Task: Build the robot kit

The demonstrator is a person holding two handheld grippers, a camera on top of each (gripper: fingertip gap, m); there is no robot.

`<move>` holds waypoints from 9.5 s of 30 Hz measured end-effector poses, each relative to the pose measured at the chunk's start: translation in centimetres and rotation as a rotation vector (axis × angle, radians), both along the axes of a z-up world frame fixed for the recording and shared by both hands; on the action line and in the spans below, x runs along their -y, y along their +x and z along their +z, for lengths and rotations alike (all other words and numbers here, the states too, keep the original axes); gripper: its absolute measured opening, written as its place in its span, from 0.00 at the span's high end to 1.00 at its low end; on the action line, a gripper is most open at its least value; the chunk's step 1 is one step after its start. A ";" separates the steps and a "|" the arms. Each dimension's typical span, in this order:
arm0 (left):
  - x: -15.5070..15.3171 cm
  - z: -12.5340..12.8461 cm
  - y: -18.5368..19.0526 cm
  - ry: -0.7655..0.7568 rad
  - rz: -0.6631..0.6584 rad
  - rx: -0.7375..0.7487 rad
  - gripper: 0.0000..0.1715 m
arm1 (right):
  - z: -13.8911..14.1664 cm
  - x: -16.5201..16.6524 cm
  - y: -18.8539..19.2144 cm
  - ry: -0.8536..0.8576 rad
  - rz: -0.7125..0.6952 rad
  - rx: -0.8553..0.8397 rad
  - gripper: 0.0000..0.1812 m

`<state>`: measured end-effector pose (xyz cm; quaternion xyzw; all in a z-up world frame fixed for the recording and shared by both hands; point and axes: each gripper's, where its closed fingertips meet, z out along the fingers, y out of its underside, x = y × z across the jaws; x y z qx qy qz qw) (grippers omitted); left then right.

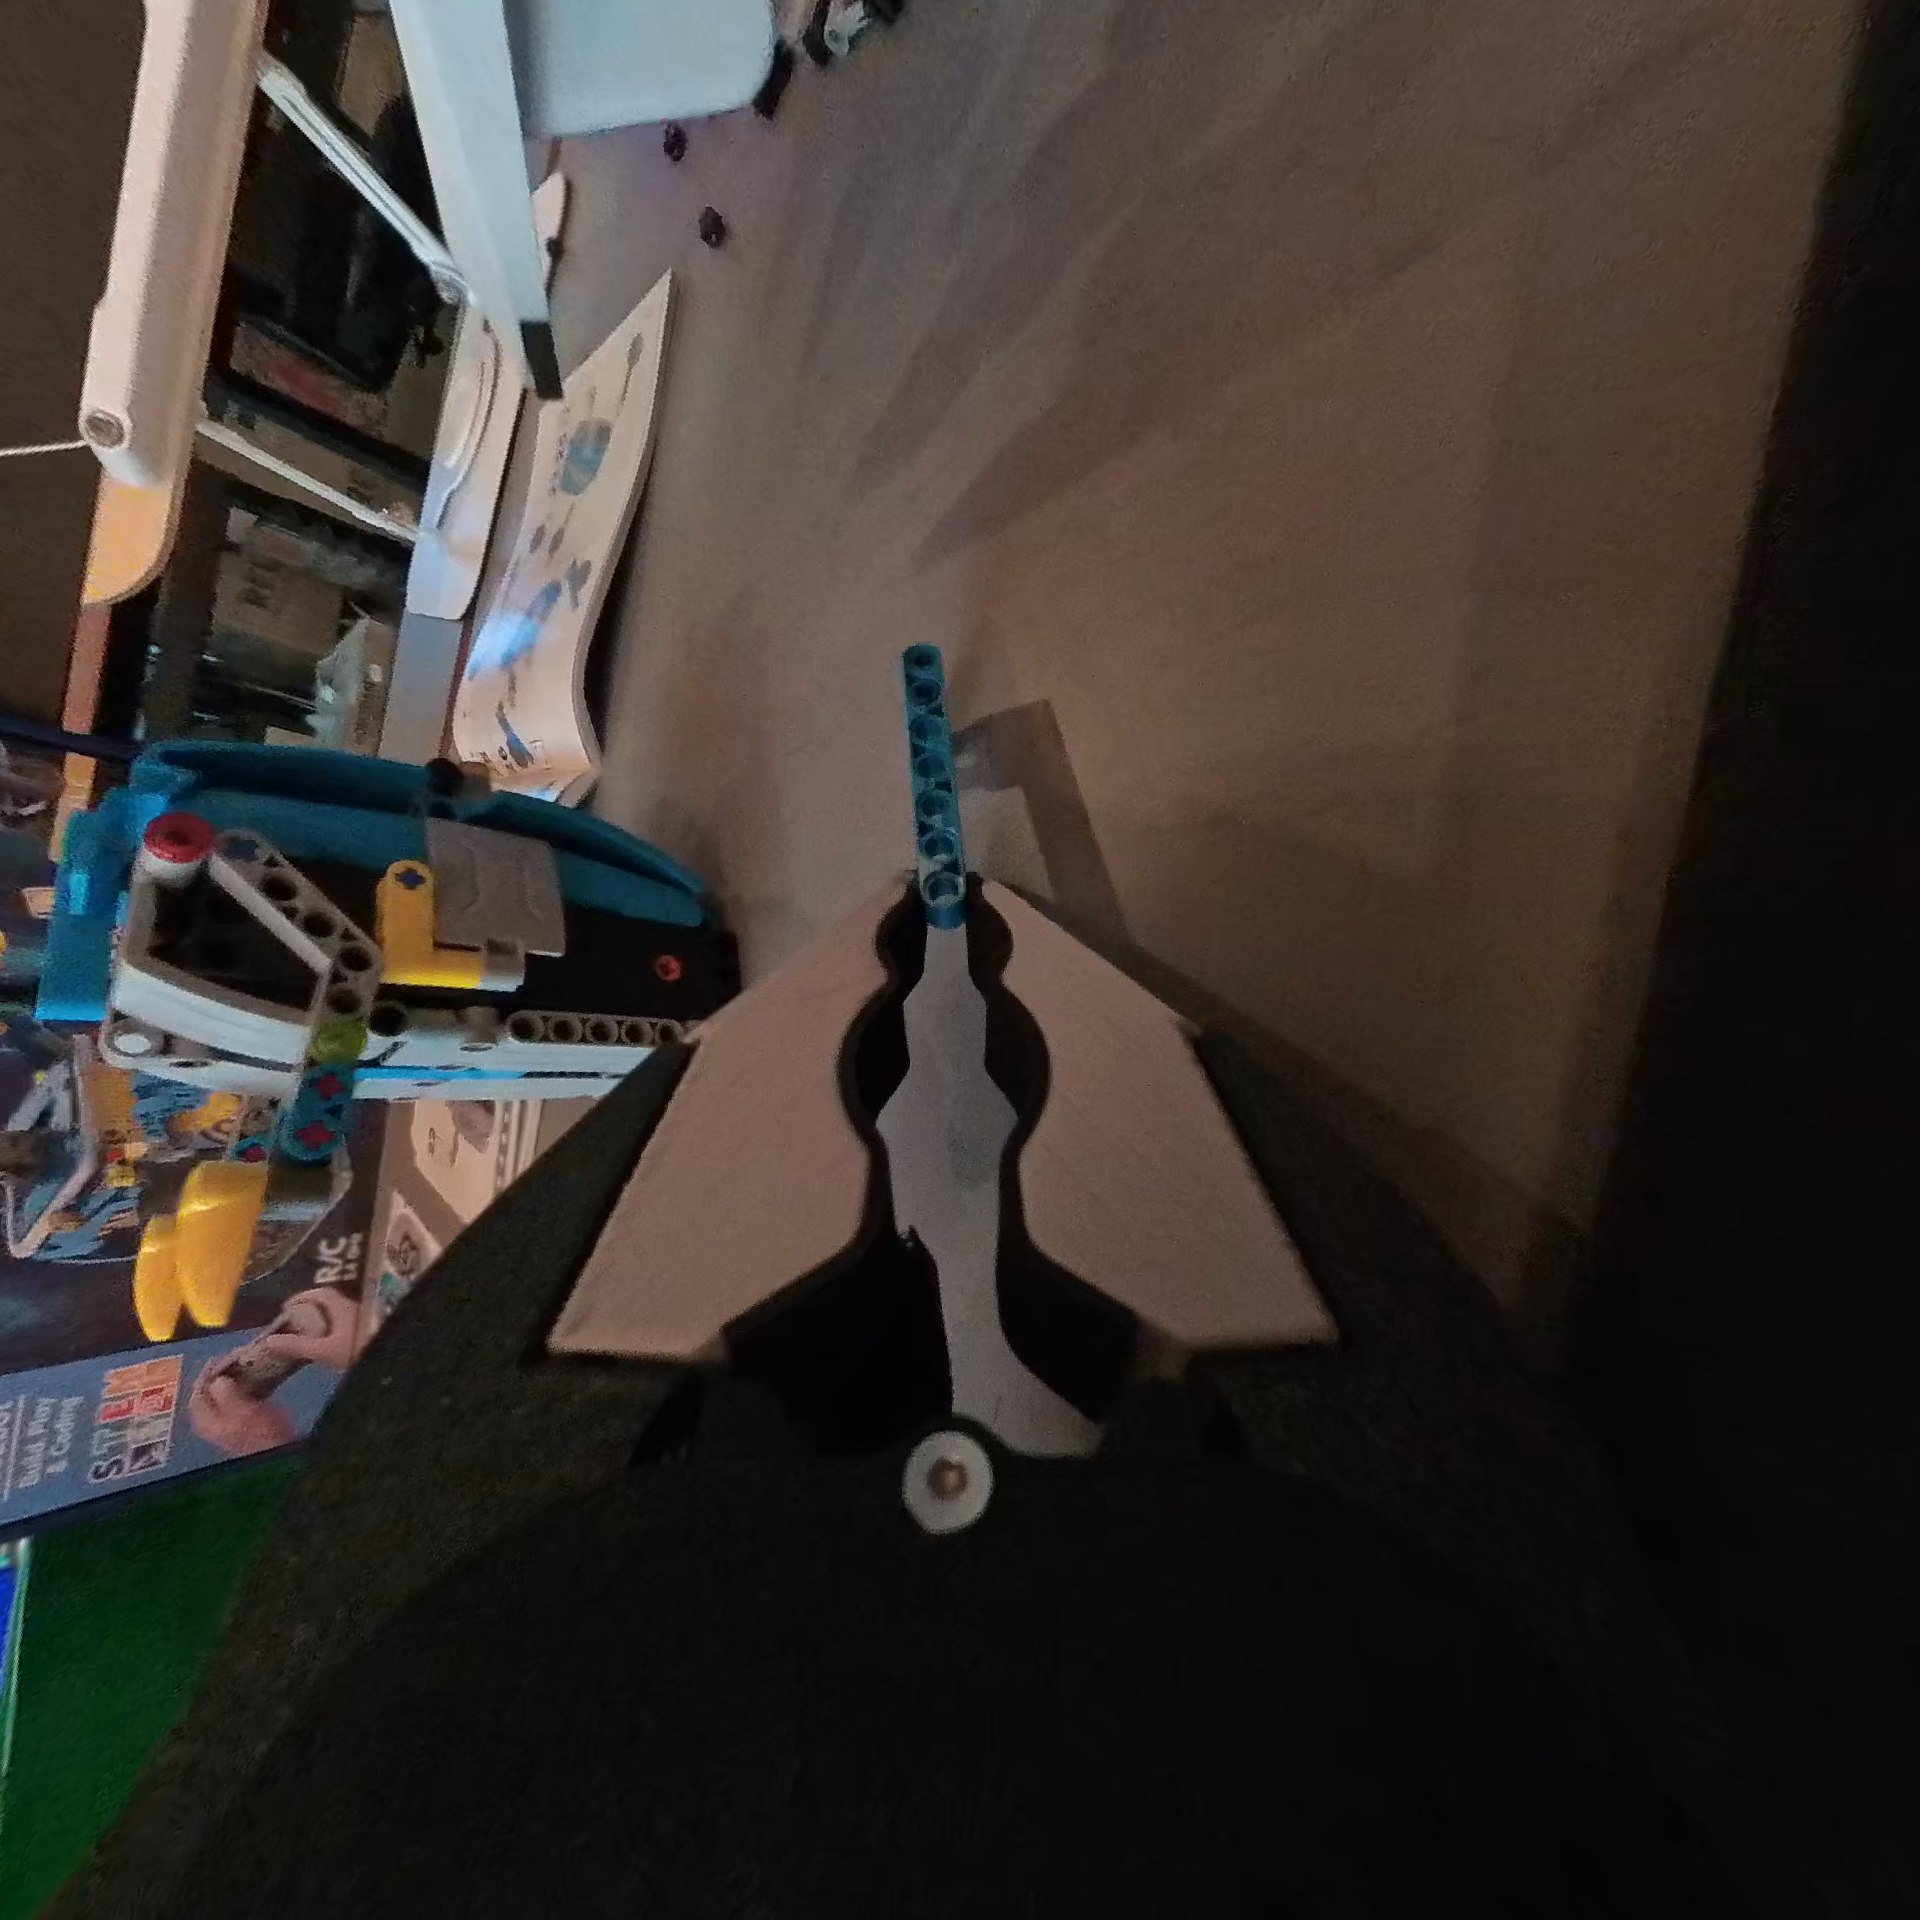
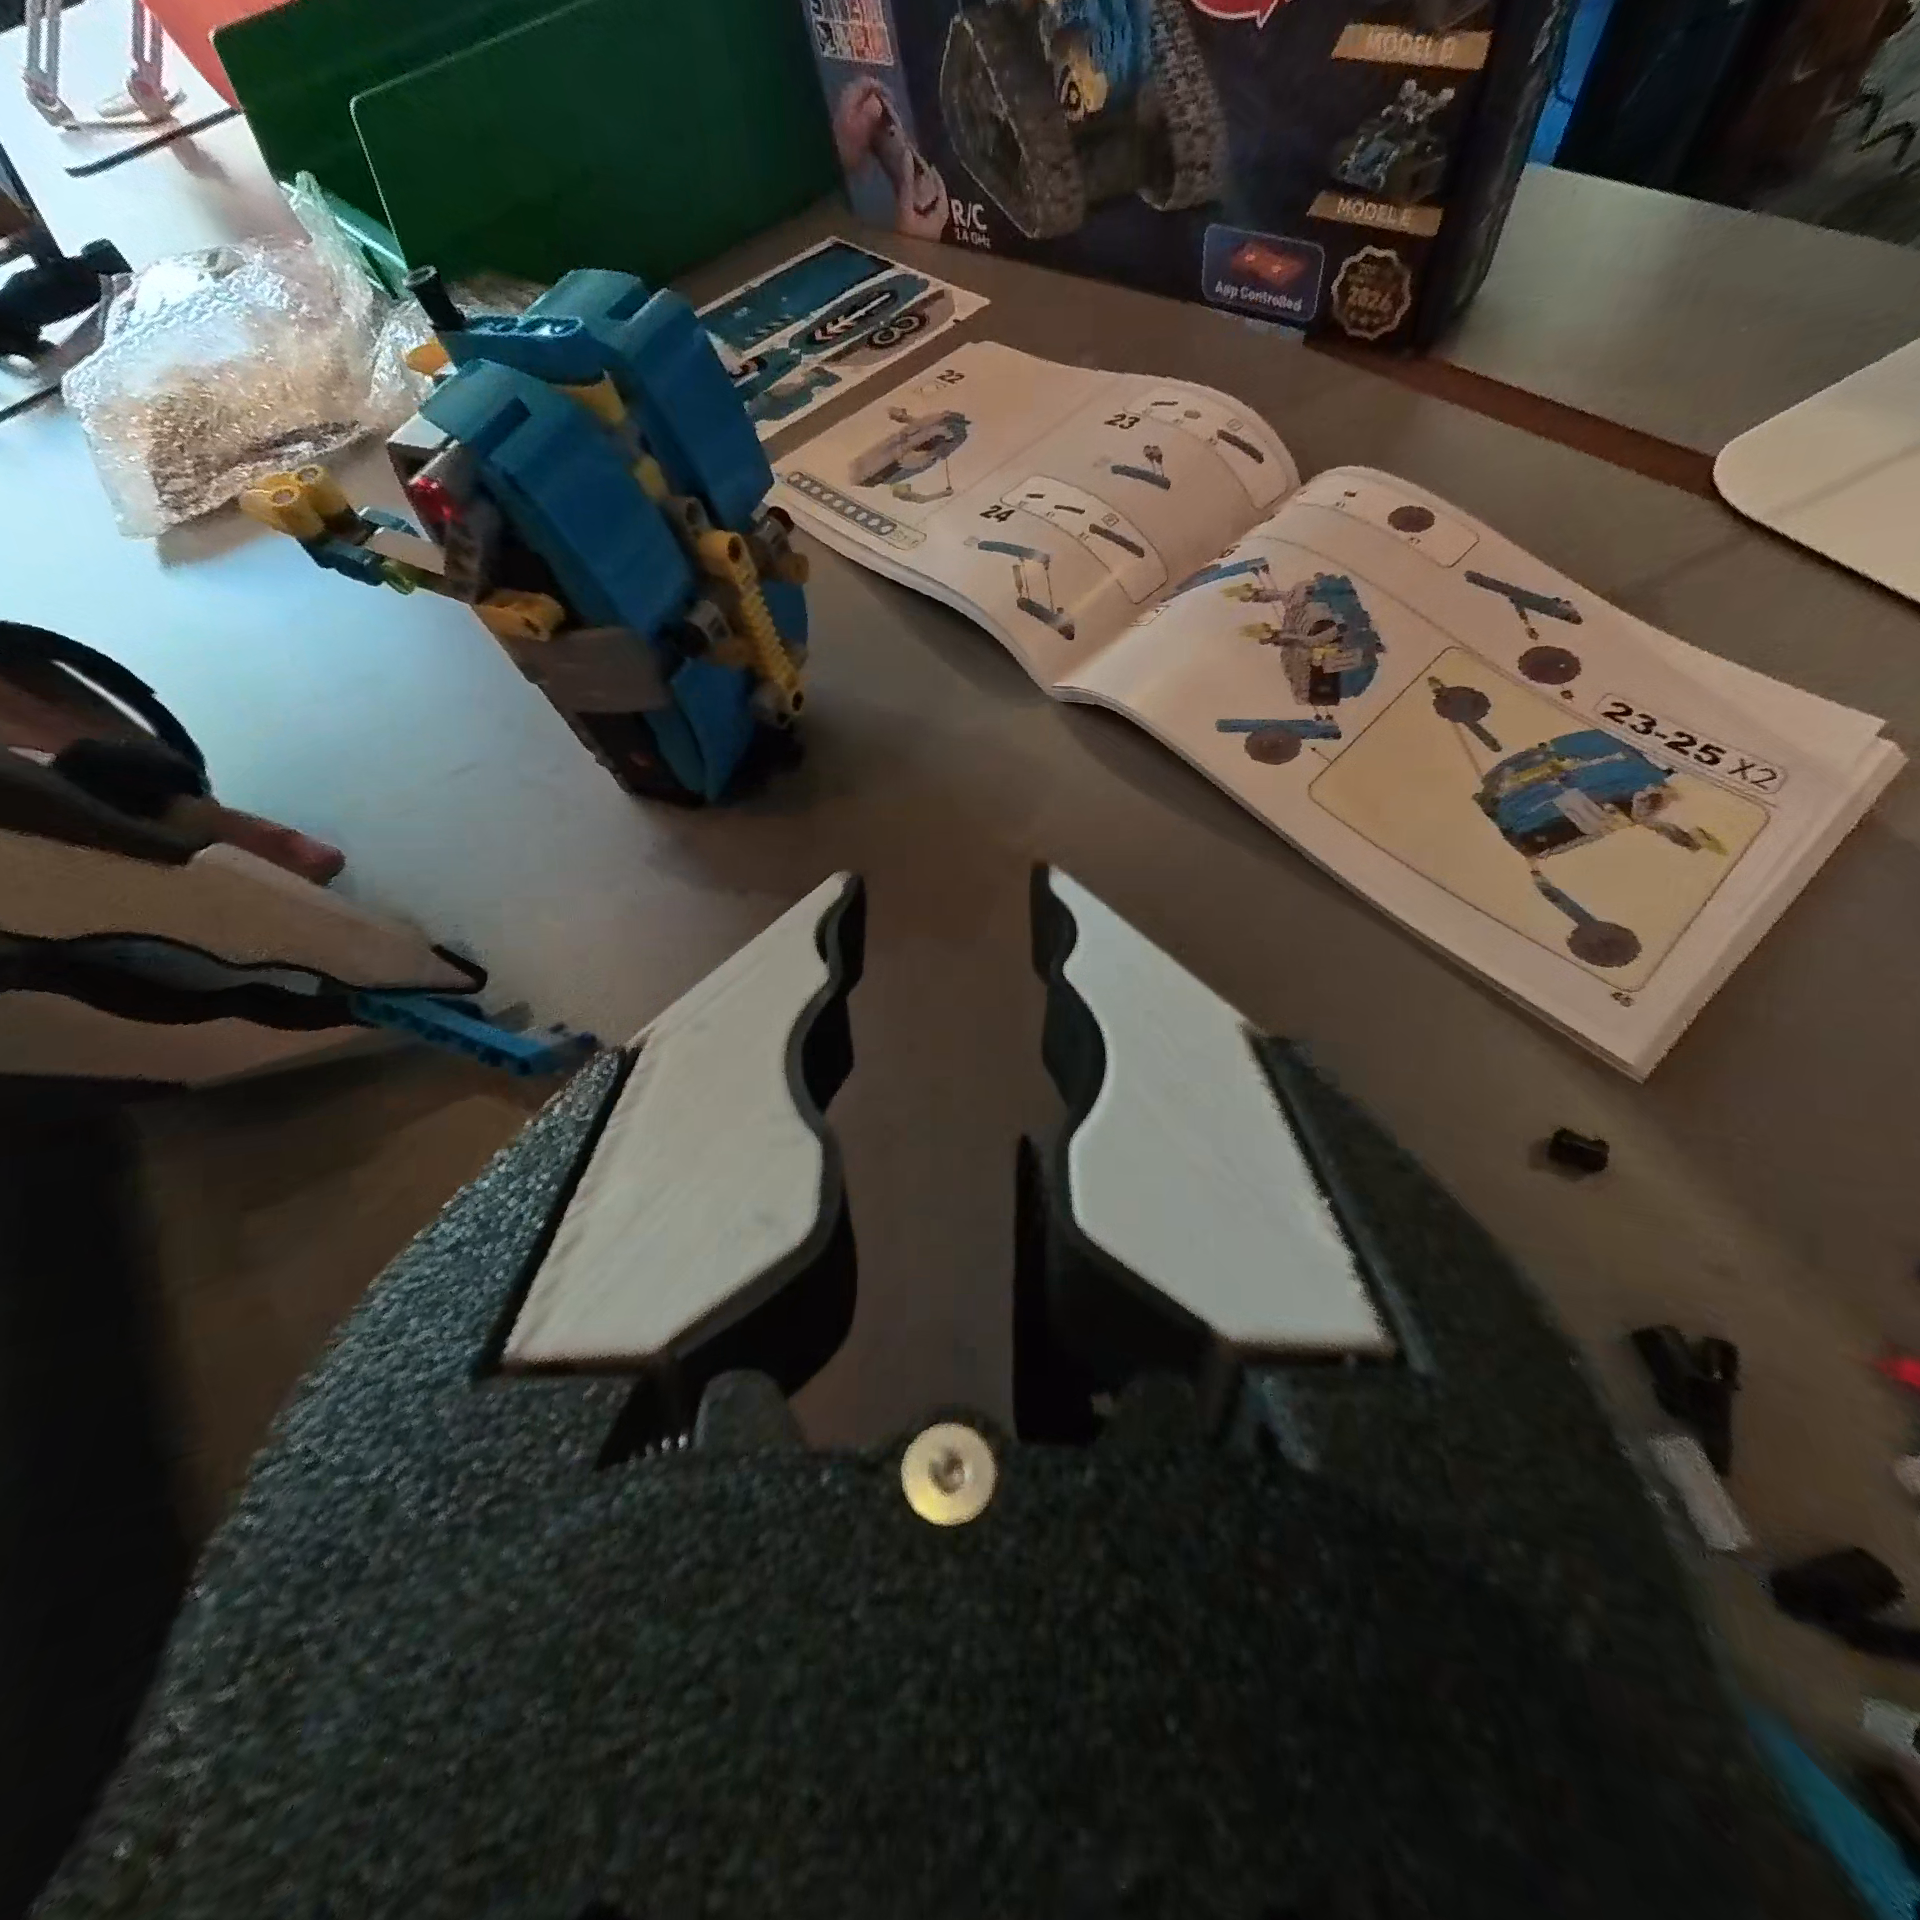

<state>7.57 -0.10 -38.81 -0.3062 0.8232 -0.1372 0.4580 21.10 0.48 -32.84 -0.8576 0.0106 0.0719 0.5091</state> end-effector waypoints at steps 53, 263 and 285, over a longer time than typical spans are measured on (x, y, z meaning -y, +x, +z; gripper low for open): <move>-3.7 4.7 0.2 -0.472 0.189 0.176 0.90 | -6.2 6.8 -14.2 -0.304 0.748 0.173 0.85; -5.2 2.8 1.0 -0.452 0.270 0.086 0.91 | -6.1 38.5 3.1 -0.432 0.287 0.051 0.87; -5.1 3.1 0.7 -0.381 0.262 0.127 0.91 | -1.9 38.9 15.5 -0.364 -0.116 0.387 0.96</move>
